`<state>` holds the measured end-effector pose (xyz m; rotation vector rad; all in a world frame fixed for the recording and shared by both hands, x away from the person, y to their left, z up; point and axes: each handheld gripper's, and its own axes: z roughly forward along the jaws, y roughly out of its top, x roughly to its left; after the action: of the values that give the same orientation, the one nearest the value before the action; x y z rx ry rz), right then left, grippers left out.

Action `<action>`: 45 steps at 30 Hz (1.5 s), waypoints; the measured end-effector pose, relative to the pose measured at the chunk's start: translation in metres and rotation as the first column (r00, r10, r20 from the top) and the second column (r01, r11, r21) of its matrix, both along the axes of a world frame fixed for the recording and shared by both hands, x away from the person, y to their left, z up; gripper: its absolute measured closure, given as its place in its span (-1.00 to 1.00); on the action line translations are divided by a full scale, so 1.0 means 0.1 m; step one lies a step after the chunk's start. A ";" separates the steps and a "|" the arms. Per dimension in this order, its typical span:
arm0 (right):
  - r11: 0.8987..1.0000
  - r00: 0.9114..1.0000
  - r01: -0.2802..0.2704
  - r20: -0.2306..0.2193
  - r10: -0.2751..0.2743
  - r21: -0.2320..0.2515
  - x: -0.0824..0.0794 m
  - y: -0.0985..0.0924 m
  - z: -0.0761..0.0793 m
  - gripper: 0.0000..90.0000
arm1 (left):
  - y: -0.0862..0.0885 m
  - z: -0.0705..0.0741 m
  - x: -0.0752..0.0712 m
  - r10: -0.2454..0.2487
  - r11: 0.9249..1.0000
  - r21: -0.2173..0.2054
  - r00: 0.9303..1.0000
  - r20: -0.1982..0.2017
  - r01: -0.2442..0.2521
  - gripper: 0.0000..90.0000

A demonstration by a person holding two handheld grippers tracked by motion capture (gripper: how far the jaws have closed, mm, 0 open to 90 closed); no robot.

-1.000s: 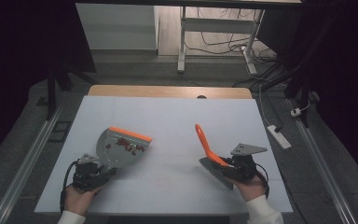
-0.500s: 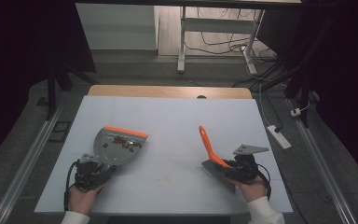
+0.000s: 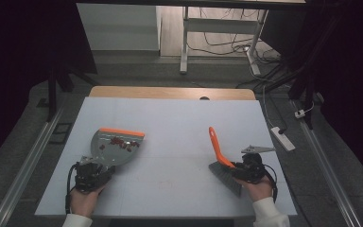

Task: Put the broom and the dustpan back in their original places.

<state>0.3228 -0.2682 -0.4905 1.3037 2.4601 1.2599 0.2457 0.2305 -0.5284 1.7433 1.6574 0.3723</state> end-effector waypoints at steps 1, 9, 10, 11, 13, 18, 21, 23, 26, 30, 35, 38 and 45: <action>1.000 1.000 0.001 -0.003 -0.001 0.004 0.01 -0.01 -0.01 0.56 | 0.00 0.00 0.00 0.003 1.000 0.000 1.000 0.000 -0.003 0.37; 1.000 0.999 0.025 -0.032 -0.025 0.015 0.10 -0.09 -0.05 0.55 | -0.04 -0.02 0.03 0.030 1.000 -0.001 1.000 -0.010 -0.030 0.37; 1.000 0.999 0.029 -0.031 -0.028 0.011 0.11 -0.09 -0.05 0.54 | -0.05 -0.03 0.04 0.032 0.999 -0.002 0.999 -0.013 -0.032 0.37; 1.000 0.999 0.030 -0.033 -0.030 0.008 0.12 -0.09 -0.06 0.54 | -0.06 -0.03 0.04 0.034 0.999 0.000 0.999 -0.015 -0.034 0.37; 0.999 0.999 0.037 -0.033 -0.037 -0.001 0.13 -0.10 -0.07 0.53 | -0.07 -0.04 0.05 0.034 0.999 0.002 0.999 -0.019 -0.034 0.37; 0.999 0.998 0.041 -0.041 -0.041 -0.009 0.16 -0.13 -0.09 0.48 | -0.09 -0.06 0.07 0.038 0.999 0.010 0.999 -0.030 -0.038 0.37; 0.999 0.998 0.045 -0.045 -0.046 -0.026 0.19 -0.14 -0.12 0.42 | -0.10 -0.08 0.09 0.036 0.999 0.014 0.998 -0.042 -0.035 0.37; 0.999 0.998 0.043 -0.053 -0.045 -0.022 0.22 -0.15 -0.13 0.41 | -0.11 -0.09 0.10 0.042 0.999 0.012 0.998 -0.047 -0.041 0.37; 0.999 0.997 0.043 -0.057 -0.045 -0.031 0.24 -0.15 -0.15 0.36 | -0.12 -0.10 0.10 0.039 0.999 0.017 0.998 -0.057 -0.039 0.37; 0.998 0.997 0.042 -0.056 -0.045 -0.046 0.27 -0.15 -0.17 0.30 | -0.14 -0.10 0.10 0.042 0.999 0.019 0.998 -0.055 -0.041 0.37; 0.996 0.997 0.054 -0.055 -0.058 -0.068 0.29 -0.16 -0.19 0.19 | -0.13 -0.09 0.11 0.042 0.999 0.016 0.998 -0.043 -0.042 0.32; 0.993 0.996 0.065 -0.048 -0.069 -0.095 0.31 -0.17 -0.20 0.11 | -0.12 -0.07 0.09 0.037 0.999 0.002 0.999 -0.039 -0.037 0.15; 0.983 0.995 0.092 -0.017 -0.096 -0.157 0.31 -0.16 -0.20 -0.01 | -0.11 -0.04 0.06 0.024 1.000 0.016 0.999 -0.030 -0.024 -0.13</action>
<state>0.3539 -0.2845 -0.5107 1.3831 2.4249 1.0142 0.2519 0.2195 -0.5328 1.7496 1.7021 0.3731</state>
